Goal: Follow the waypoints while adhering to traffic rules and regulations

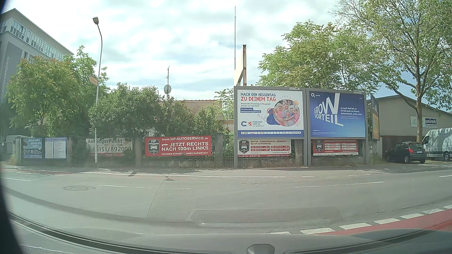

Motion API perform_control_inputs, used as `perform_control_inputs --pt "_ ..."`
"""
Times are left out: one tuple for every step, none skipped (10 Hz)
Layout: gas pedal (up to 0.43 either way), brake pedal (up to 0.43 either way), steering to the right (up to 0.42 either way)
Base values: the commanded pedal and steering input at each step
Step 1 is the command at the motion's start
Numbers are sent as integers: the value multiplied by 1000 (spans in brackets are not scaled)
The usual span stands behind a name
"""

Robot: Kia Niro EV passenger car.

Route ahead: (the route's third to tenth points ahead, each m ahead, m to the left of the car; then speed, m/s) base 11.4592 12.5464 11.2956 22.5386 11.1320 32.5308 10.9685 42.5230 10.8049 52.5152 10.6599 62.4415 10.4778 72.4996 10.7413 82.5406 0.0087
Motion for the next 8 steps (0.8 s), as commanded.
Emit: perform_control_inputs --pt "0 287 -219" --pt "0 280 -219" --pt "0 287 -219" --pt "0 287 -219" --pt "0 287 -219" --pt "0 287 -219" --pt "0 287 -219" --pt "0 280 -219"
